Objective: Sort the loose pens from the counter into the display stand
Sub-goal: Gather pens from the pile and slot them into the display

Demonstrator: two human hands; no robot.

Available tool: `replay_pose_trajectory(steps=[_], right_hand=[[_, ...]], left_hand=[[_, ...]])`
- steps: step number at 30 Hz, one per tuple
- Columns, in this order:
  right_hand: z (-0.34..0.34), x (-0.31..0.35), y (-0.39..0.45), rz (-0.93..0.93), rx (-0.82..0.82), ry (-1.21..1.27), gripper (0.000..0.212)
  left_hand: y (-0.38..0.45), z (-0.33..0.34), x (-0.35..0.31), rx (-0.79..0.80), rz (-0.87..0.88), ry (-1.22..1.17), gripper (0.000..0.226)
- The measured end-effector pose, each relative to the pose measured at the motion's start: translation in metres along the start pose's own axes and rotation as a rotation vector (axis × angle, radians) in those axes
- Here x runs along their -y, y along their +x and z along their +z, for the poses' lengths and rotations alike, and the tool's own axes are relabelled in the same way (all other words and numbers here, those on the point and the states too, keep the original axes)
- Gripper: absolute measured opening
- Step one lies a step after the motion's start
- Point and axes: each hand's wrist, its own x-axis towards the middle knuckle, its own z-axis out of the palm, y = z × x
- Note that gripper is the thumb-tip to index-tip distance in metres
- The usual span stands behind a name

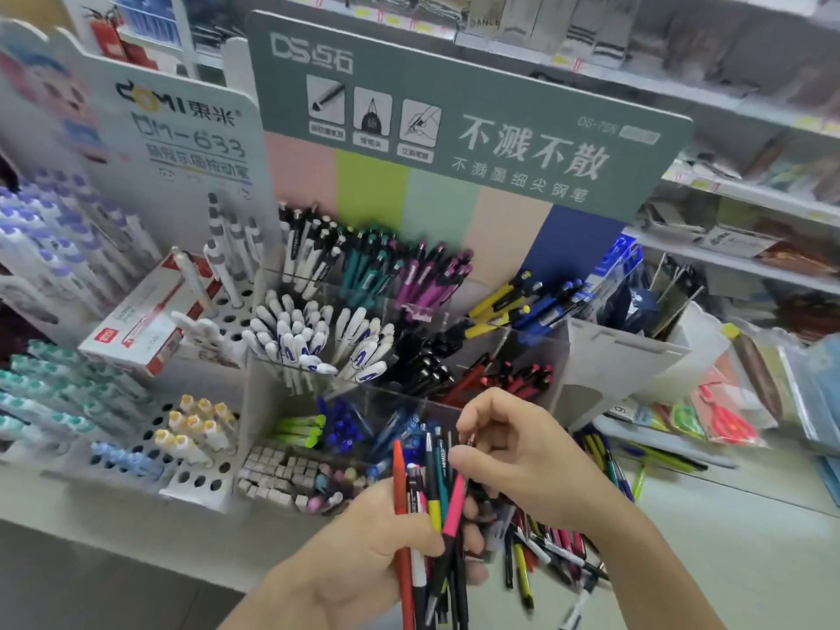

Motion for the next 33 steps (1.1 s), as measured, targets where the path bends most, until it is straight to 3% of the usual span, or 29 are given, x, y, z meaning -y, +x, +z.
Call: replay_pose_trajectory(steps=[5,11,18,22,26,33], right_hand=[[-0.004,0.003,-0.002,-0.024,0.095,0.145,0.023],[0.0,0.005,0.005,-0.03,0.282,-0.189,0.02],[-0.011,0.0,0.005,0.031,0.324,0.014,0.009],[-0.039,0.003,-0.002,-0.044,0.203,0.174,0.011],[-0.063,0.008,-0.004,-0.129,0.008,0.275,0.037],[-0.065,0.022,-0.007,-0.255,-0.123,0.31,0.037]], left_hand=[[0.0,0.004,0.003,0.011,0.014,-0.069,0.062],[0.003,0.005,0.007,-0.047,-0.032,-0.067,0.051],[0.001,0.006,0.007,-0.089,-0.02,-0.056,0.048],[-0.003,0.004,0.004,-0.122,0.016,-0.069,0.043],[-0.005,0.007,0.0,-0.12,0.047,-0.075,0.025],[0.004,0.003,-0.002,-0.245,0.125,-0.154,0.045]])
